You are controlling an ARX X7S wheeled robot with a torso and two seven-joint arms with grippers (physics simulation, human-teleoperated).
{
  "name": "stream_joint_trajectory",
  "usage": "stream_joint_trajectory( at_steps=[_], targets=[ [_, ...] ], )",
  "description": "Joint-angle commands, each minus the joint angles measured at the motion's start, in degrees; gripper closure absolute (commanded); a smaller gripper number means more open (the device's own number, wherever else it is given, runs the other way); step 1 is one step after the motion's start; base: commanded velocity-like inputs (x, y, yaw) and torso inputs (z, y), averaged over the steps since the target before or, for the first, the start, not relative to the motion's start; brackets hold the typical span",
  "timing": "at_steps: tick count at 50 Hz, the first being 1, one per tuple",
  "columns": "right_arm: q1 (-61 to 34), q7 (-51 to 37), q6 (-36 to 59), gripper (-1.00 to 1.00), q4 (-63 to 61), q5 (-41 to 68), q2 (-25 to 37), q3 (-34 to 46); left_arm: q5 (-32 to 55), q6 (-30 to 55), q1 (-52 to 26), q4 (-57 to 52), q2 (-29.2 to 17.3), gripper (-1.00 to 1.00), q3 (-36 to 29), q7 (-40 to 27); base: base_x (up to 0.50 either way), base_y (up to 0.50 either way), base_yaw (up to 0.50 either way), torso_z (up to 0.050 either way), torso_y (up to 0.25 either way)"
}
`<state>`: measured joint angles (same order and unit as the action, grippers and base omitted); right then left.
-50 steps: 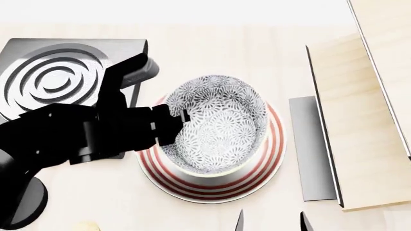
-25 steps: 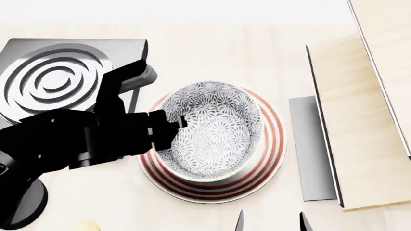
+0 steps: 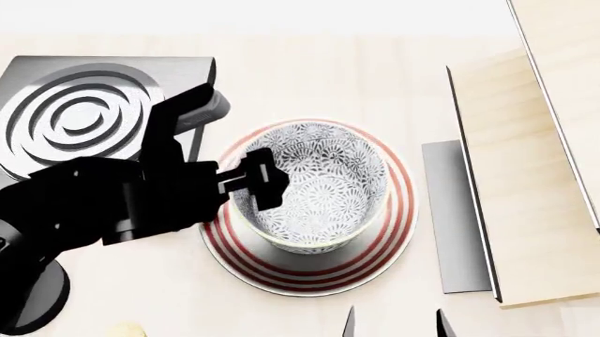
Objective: Pick up the akita bowl and put it on the plate.
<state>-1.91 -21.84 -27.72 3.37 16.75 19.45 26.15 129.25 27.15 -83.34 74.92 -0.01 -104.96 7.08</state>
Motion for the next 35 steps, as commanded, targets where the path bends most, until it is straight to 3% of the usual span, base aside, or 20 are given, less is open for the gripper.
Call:
stream_joint_trajectory(
  at_steps=[1, 9, 23, 30, 33, 35],
  targets=[
    [-0.27, 0.03, 0.04, -1.0, 0.46, 0.04, -0.15, 0.21, 4.22, -0.34, -0.7, 0.06, 0.0, -1.0, -3.84, -0.41, 0.0, 0.0, 0.0, 0.0, 0.0],
    [-0.24, -0.2, 0.15, -1.0, 0.56, -0.15, -0.2, 0.32, 9.97, -1.03, -1.93, 0.06, -0.01, -1.0, -11.35, 0.23, 0.0, 0.0, 0.0, 0.0, 0.0],
    [-0.63, -0.02, -0.06, -1.0, 1.59, -0.01, -0.47, 0.55, 12.22, -3.62, -3.79, 0.05, -0.02, -1.0, -18.05, 2.3, 0.0, 0.0, 0.0, 0.0, 0.0],
    [-0.49, -0.15, -0.12, -1.0, 1.26, 0.04, -0.28, 0.52, 8.97, -6.18, -6.85, -0.71, -0.18, -1.0, -16.7, 2.74, 0.0, 0.0, 0.0, 0.0, 0.0],
    [-0.56, -0.25, -0.14, -1.0, 1.41, 0.04, -0.31, 0.46, 7.29, -17.37, -12.45, -23.27, -9.54, -1.0, -14.57, -6.26, 0.0, 0.0, 0.0, 0.0, 0.0],
    [-0.49, -0.24, -0.17, -1.0, 1.31, 0.07, -0.26, 0.5, 6.42, -20.71, -13.96, -30.51, -12.76, -1.0, -13.98, -9.23, 0.0, 0.0, 0.0, 0.0, 0.0]
  ],
)
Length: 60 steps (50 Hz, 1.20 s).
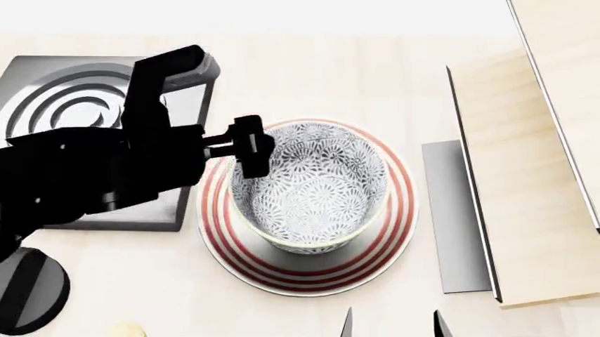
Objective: Pick up the akita bowl and put it on the plate.
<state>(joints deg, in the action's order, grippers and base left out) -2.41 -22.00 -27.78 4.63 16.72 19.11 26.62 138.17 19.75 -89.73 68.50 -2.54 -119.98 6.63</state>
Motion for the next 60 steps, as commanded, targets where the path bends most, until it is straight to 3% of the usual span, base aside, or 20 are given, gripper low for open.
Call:
stream_joint_trajectory(
  at_steps=[1, 15, 24, 30, 37, 41, 52, 54, 60],
  targets=[
    [0.08, -0.17, -0.07, -1.0, -0.1, -0.02, 0.1, 0.05, -3.51, -15.53, -8.28, -27.67, -11.83, -1.0, 1.14, -10.31, 0.0, 0.0, 0.0, 0.0, 0.0],
    [0.13, -0.59, 0.21, -1.0, -0.37, -0.93, -0.04, 0.55, -15.51, -32.96, -17.0, -64.03, -30.92, -1.0, 2.86, -26.9, 0.0, 0.0, 0.0, 0.0, 0.0],
    [0.14, -0.74, 0.26, -1.0, -0.36, -1.12, -0.02, 0.69, -30.71, -41.88, -20.57, -84.97, -43.6, -1.0, 1.01, -41.9, 0.0, 0.0, 0.0, 0.0, 0.0],
    [0.28, -1.19, 0.46, -1.0, -0.95, -1.63, 0.11, 0.73, -40.23, -45.13, -20.54, -94.53, -50.79, -1.0, -0.08, -48.01, 0.0, 0.0, 0.0, 0.0, 0.0],
    [0.46, -2.09, 1.1, -1.0, -2.73, -2.17, 0.65, 0.4, -48.91, -47.46, -17.85, -100.52, -56.6, -1.0, -1.87, -51.89, 0.0, 0.0, 0.0, 0.0, 0.0],
    [0.62, -2.72, 1.61, -1.0, -4.23, -2.28, 1.08, 0.05, -59.27, -49.84, -13.35, -104.15, -60.75, -1.0, -3.87, -56.61, 0.0, 0.0, 0.0, 0.0, 0.0],
    [0.98, -4.26, 3.17, -1.0, -7.35, -3.77, 1.82, -0.19, -72.31, -62.17, -1.87, -104.06, -69.11, -1.0, -5.79, -58.32, 0.0, 0.0, 0.0, 0.0, 0.0],
    [0.98, -4.34, 3.25, -1.0, -7.41, -3.85, 1.88, -0.21, -77.62, -63.31, -0.35, -104.05, -70.86, -1.0, -5.33, -63.66, 0.0, 0.0, 0.0, 0.0, 0.0],
    [1.11, -5.19, 3.95, -1.0, -8.81, -4.29, 2.43, -0.73, -88.2, -66.94, 4.16, -105.38, -73.88, -1.0, -5.46, -70.09, 0.0, 0.0, 0.0, 0.0, 0.0]
  ],
)
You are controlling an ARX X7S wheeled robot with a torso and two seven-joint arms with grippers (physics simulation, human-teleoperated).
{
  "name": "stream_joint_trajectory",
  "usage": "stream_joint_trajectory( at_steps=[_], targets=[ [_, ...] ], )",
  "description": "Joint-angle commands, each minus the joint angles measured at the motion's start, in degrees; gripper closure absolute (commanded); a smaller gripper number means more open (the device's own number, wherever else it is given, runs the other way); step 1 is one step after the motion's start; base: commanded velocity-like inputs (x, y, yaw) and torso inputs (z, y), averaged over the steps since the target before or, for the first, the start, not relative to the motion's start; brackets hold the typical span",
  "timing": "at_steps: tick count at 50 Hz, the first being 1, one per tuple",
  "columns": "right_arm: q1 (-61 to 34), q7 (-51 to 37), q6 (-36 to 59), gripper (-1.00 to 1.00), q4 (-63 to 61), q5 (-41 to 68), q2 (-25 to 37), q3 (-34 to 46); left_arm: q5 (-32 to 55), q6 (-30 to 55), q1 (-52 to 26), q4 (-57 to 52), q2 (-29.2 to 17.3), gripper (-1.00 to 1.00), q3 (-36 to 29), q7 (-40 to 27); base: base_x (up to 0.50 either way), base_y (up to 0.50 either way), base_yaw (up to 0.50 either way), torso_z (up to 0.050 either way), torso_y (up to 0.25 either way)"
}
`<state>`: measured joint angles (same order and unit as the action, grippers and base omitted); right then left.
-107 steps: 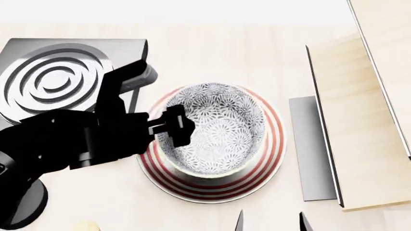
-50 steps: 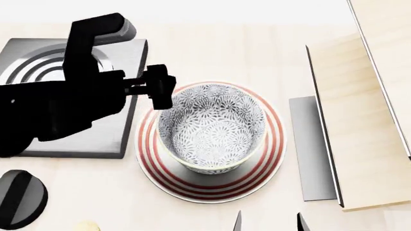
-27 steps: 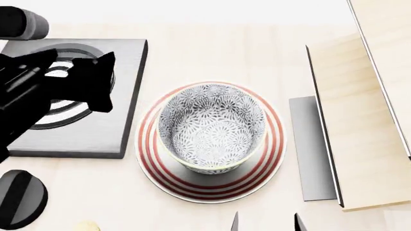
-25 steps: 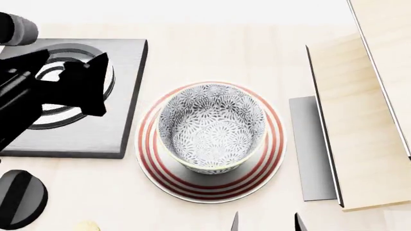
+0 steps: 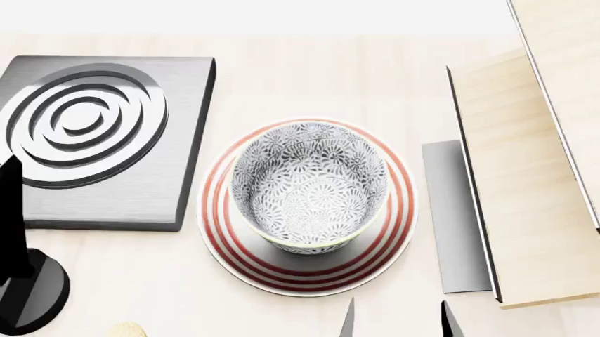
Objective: Pick up the akita bowl and put it on the plate.
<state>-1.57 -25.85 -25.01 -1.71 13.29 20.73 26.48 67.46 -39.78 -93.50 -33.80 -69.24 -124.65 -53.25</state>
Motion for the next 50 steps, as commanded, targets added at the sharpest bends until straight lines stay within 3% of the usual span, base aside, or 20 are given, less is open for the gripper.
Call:
stream_joint_trajectory(
  at_steps=[1, 12, 17, 18, 20, 24, 25, 26, 28, 29, 31, 35, 40, 50],
  targets=[
    [0.44, -1.78, 1.21, -1.0, -2.91, -1.32, 0.89, -0.78, -18.88, -6.93, 8.2, -3.33, -7.37, -1.0, -0.73, -11.38, 0.0, 0.0, 0.0, 0.0, 0.0],
    [3.44, -4.28, 2.5, -1.0, -12.48, -2.34, 3.99, -2.67, -35.63, -3.56, 12.86, -7.39, -9.92, -1.0, -0.43, -24.3, 0.0, 0.0, 0.0, 0.0, 0.0],
    [8.1, -6.48, 0.08, -1.0, -19.2, -4.82, 6.13, -4.62, -48.7, 2.43, 17.12, -12.48, -9.88, -1.0, -1.28, -33.5, 0.0, 0.0, 0.0, 0.0, 0.0],
    [8.8, -6.85, -0.27, -1.0, -20.26, -5.26, 6.42, -4.98, -50.82, 9.03, 21.36, -14.04, -9.25, -1.0, 2.65, -36.7, 0.0, 0.0, 0.0, 0.0, 0.0],
    [9.81, -7.57, -0.73, -1.0, -21.77, -6.32, 6.75, -5.62, -52.88, 12.69, 30.92, -15.18, -8.67, -1.0, 11.9, -36.71, 0.0, 0.0, 0.0, 0.0, 0.0],
    [13.66, -9.17, -2.91, -1.0, -26.31, -8.66, 7.96, -7.4, -57.88, 25.53, 59.48, -19.24, -7.41, -1.0, 41.06, -36.72, 0.0, 0.0, 0.0, 0.0, 0.0],
    [14.1, -9.29, -3.4, -1.0, -26.72, -8.92, 8.08, -7.56, -58.84, 26.86, 63.5, -19.73, -6.92, -1.0, 44.97, -36.7, 0.0, 0.0, 0.0, 0.0, 0.0],
    [15.23, -9.81, -4.24, -1.0, -27.83, -9.97, 8.25, -8.13, -61.68, 33.86, 72.09, -21.85, -5.21, -1.0, 53.56, -36.73, 0.0, 0.0, 0.0, 0.0, 0.0],
    [15.68, -10.18, -4.44, -1.0, -28.35, -10.6, 8.2, -8.46, -65.46, 35.04, 77.51, -23.05, -4.7, -1.0, 56.96, -36.6, 0.0, 0.0, 0.0, 0.0, 0.0],
    [16.85, -10.48, -5.53, -1.0, -29.18, -11.41, 8.42, -8.81, -70.08, 40.61, 86.01, -25.52, -2.91, -1.0, 64.24, -36.71, 0.0, 0.0, 0.0, 0.0, 0.0],
    [18.24, -11.0, -7.09, -1.0, -29.89, -12.78, 8.46, -9.32, -76.53, 42.97, 95.62, -26.18, -1.06, -1.0, 71.21, -36.62, 0.0, 0.0, 0.0, 0.0, 0.0],
    [21.12, -12.19, -10.84, -1.0, -30.56, -15.57, 8.41, -10.48, -84.06, 45.59, 105.7, -26.18, 4.17, -1.0, 77.74, -32.23, 0.0, 0.0, 0.0, 0.0, 0.0],
    [23.58, -13.59, -15.76, -1.0, -29.62, -18.19, 8.04, -11.68, -85.34, 48.81, 104.42, -24.64, 10.11, -1.0, 76.98, -25.95, 0.0, 0.0, 0.0, 0.0, 0.0],
    [25.48, -14.23, -20.82, -1.0, -27.87, -21.99, 7.55, -11.63, -91.88, 47.08, 106.48, -23.06, 11.29, -1.0, 75.3, -26.82, 0.0, 0.0, 0.0, 0.0, 0.0]
  ],
)
